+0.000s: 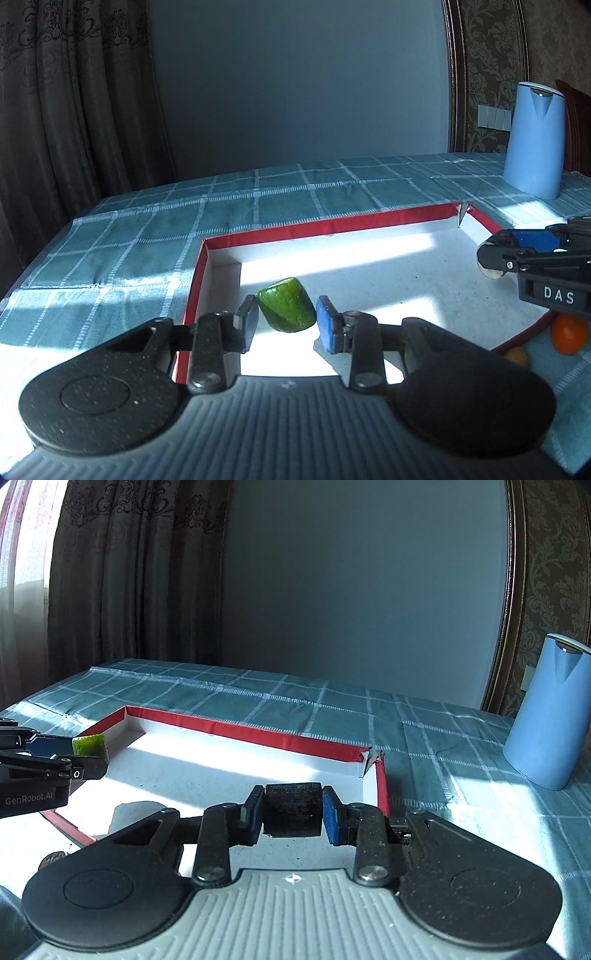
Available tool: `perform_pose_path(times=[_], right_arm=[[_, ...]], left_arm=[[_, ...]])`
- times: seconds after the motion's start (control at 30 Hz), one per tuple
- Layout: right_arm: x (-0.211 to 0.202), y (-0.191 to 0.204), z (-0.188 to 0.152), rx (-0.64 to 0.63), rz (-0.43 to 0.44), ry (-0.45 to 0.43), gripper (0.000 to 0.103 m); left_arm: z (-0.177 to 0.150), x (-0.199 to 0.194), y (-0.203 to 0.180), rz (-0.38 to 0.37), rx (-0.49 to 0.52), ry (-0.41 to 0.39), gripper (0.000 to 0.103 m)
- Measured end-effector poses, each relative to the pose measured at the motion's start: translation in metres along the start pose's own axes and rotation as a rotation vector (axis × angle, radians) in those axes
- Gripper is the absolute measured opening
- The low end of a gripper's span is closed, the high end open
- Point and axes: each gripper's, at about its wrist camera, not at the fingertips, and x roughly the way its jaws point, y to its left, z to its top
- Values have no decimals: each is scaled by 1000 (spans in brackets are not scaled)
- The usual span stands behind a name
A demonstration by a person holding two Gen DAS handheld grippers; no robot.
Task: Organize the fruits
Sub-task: 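Lower the cucumber piece into the box with the left tool while the right tool places the black cylinder, then withdraw both open tools from the box toward the remaining items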
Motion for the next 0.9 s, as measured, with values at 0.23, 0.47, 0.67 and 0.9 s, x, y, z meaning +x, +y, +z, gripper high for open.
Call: perform_pose_path(times=[0.23,0.47,0.67,0.9], right_arm=[[48,-14,0,53,20,126,32],[44,-21,-2,98,42,102,58],[25,-35,-4,188,51,21,72],[3,-40,-13,197,15,-25,72]], left_arm=[[5,32,6,57,-30,38,41],[0,10,2,133,-4,-101,95],[-6,0,2,126,-5,-101,103],[-24,-27,16,91,-98,-82,103]])
